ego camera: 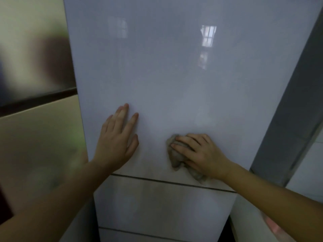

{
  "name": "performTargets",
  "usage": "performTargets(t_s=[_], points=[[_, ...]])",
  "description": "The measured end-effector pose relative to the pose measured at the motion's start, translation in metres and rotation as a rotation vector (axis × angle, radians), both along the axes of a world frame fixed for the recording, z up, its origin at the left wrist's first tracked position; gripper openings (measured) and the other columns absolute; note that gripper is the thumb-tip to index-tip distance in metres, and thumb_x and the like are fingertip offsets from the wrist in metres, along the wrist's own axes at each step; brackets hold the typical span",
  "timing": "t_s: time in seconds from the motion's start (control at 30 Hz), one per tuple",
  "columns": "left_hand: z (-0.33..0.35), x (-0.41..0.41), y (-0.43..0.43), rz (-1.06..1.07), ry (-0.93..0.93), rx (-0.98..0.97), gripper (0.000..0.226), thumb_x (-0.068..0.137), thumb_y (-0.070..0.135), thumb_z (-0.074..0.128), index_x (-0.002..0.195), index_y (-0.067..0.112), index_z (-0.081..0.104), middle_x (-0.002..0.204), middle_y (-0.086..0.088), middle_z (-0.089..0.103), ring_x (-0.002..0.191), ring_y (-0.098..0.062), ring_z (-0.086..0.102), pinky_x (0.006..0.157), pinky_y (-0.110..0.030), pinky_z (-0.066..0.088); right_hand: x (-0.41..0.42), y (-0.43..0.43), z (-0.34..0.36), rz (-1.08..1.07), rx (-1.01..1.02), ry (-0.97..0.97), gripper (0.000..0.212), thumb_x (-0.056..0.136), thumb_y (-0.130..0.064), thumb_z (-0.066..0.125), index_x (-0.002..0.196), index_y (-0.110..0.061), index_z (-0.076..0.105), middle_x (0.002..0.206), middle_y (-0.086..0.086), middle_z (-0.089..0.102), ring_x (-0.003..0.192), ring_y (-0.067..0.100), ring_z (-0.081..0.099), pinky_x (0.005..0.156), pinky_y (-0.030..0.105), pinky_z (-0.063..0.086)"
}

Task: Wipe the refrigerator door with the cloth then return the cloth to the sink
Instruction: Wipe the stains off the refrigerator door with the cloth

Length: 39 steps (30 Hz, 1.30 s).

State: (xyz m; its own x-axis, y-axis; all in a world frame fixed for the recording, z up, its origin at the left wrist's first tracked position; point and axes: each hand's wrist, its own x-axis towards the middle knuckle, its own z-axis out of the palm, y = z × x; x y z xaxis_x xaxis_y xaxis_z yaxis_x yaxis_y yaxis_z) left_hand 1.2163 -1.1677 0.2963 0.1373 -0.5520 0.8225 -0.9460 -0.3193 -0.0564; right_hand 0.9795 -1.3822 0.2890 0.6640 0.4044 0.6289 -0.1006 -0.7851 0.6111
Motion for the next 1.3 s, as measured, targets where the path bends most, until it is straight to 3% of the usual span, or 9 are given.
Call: performTargets(t_s=[0.17, 0.37, 0.67, 0.87, 1.07, 1.3], points=[[0.059, 0.011, 0.012, 0.008, -0.008, 0.019, 0.061, 0.097, 0.037, 0.041, 0.150, 0.008, 0.042, 0.162, -0.023, 0.029, 0.149, -0.039, 0.031, 0.117, -0.054, 0.033, 0.002, 0.001, 0.084, -0.030, 0.056, -0.107, 0.050, 0.095, -0.038, 0.064, 0.140, -0.018, 0.056, 0.141, 0.013, 0.058, 0.117, 0.035, 0.056, 0.090, 0.043, 0.046], [0.141, 0.031, 0.033, 0.017, -0.116, 0.153, 0.064, 0.097, 0.044, 0.036, 0.152, 0.011, 0.040, 0.162, -0.021, 0.029, 0.147, -0.039, 0.035, 0.114, -0.054, 0.038, 0.014, 0.015, 0.197, -0.070, 0.077, -0.299, 0.055, 0.090, -0.033, 0.066, 0.139, -0.009, 0.059, 0.140, 0.018, 0.054, 0.123, 0.037, 0.047, 0.091, 0.047, 0.040], [0.251, 0.056, 0.062, 0.096, -0.199, 0.116, 0.062, 0.097, 0.046, 0.034, 0.149, 0.014, 0.044, 0.158, -0.019, 0.039, 0.139, -0.037, 0.047, 0.109, -0.047, 0.044, 0.043, 0.034, 0.313, -0.068, 0.162, -0.487, 0.051, 0.084, -0.021, 0.080, 0.129, -0.008, 0.061, 0.135, 0.013, 0.060, 0.122, 0.032, 0.053, 0.098, 0.037, 0.038], [0.271, 0.081, 0.049, 0.088, -0.134, 0.032, 0.065, 0.096, 0.048, 0.031, 0.148, 0.010, 0.047, 0.157, -0.020, 0.040, 0.141, -0.037, 0.046, 0.110, -0.049, 0.042, 0.075, 0.044, 0.352, -0.048, 0.192, -0.652, 0.047, 0.088, -0.018, 0.074, 0.133, -0.011, 0.064, 0.140, 0.008, 0.059, 0.126, 0.028, 0.053, 0.099, 0.036, 0.041], [0.259, 0.093, 0.025, 0.024, -0.083, -0.153, 0.061, 0.095, 0.046, 0.037, 0.142, 0.010, 0.052, 0.157, -0.017, 0.041, 0.142, -0.035, 0.042, 0.107, -0.046, 0.043, 0.105, 0.058, 0.344, -0.106, 0.241, -0.724, 0.052, 0.091, -0.030, 0.070, 0.138, -0.012, 0.058, 0.144, 0.009, 0.054, 0.130, 0.031, 0.049, 0.100, 0.043, 0.042], [0.236, 0.097, 0.008, -0.042, -0.098, -0.322, 0.059, 0.098, 0.042, 0.040, 0.148, 0.012, 0.045, 0.162, -0.017, 0.033, 0.148, -0.033, 0.032, 0.118, -0.044, 0.026, 0.128, 0.075, 0.354, -0.124, 0.153, -0.668, 0.054, 0.087, -0.038, 0.068, 0.135, -0.013, 0.061, 0.141, 0.010, 0.056, 0.127, 0.032, 0.049, 0.098, 0.043, 0.042]])
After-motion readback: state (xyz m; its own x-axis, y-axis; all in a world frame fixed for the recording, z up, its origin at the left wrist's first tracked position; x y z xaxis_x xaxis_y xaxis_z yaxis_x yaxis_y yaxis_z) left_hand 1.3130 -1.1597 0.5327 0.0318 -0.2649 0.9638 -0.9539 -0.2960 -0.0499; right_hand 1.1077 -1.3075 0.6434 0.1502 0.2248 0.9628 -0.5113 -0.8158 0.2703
